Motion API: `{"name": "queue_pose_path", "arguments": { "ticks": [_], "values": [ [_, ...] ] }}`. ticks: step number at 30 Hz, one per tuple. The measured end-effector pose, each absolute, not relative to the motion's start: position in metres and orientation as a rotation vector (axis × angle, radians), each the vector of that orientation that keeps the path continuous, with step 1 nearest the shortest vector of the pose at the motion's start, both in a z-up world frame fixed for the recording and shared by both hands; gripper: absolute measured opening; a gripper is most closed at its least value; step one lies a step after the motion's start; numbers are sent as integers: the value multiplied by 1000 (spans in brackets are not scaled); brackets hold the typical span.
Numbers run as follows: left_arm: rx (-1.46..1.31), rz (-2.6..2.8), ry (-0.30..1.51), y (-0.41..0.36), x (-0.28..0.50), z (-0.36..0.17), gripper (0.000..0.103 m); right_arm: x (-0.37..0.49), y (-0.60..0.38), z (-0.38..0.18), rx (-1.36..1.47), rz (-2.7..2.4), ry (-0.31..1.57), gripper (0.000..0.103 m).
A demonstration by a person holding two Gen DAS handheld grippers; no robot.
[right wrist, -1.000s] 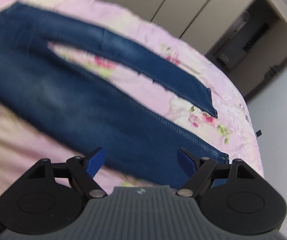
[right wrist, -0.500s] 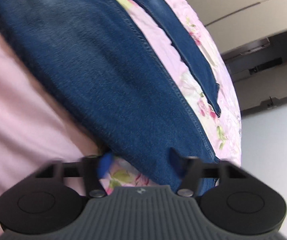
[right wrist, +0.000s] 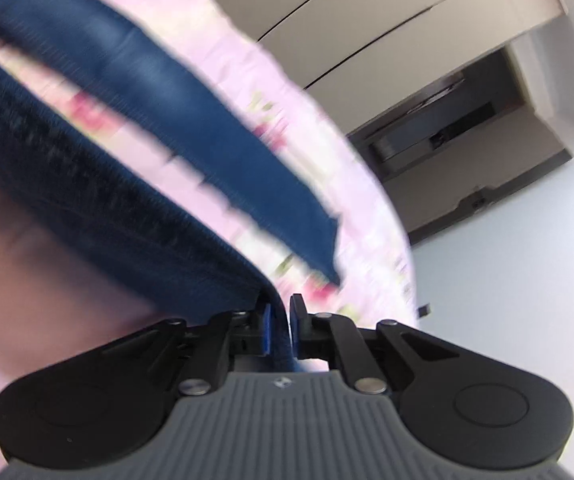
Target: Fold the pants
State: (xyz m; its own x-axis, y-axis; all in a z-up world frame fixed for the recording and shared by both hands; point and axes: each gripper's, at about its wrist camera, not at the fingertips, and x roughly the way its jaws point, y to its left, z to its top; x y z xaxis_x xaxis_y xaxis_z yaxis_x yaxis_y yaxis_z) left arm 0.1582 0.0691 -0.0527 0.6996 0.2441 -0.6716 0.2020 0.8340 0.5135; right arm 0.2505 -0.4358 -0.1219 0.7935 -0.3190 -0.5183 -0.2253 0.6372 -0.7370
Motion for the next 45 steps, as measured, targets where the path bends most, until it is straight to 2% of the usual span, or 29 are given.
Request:
{"name": "queue_pose_path", "arguments": {
  "ticks": [4, 8, 12, 18, 22, 25, 30, 33, 36, 43, 44, 45],
  "values": [
    [560, 11, 844, 86, 218, -36, 28, 316, -424, -93, -901, -64, 661, 1],
    [513, 17, 883, 102, 288, -43, 28, 386, -406, -90, -898, -66, 692, 1],
    [488, 44, 933, 115, 347, -75, 28, 451, -387, -104, -878, -82, 732, 0],
    [392, 76, 1035, 127, 393, -130, 29, 524, -361, -157, -871, -84, 840, 0],
    [360, 65, 1042, 134, 396, -149, 29, 544, -349, -195, -913, -75, 891, 0],
    [335, 44, 997, 141, 383, -139, 28, 543, -348, -203, -932, -66, 884, 0],
    [304, -2, 955, 145, 358, -85, 28, 515, -360, -161, -886, -63, 846, 0],
    [299, -18, 976, 149, 382, -78, 28, 518, -365, -132, -841, -54, 837, 0],
    [298, -8, 979, 151, 415, -98, 28, 550, -361, -134, -827, -73, 858, 0],
    [278, 36, 1013, 155, 447, -151, 29, 594, -329, -183, -890, -113, 884, 0],
    [279, 39, 1008, 155, 447, -155, 30, 596, -326, -190, -899, -114, 884, 0],
    [279, 59, 997, 155, 447, -159, 37, 597, -325, -195, -907, -122, 881, 0]
  ]
}}
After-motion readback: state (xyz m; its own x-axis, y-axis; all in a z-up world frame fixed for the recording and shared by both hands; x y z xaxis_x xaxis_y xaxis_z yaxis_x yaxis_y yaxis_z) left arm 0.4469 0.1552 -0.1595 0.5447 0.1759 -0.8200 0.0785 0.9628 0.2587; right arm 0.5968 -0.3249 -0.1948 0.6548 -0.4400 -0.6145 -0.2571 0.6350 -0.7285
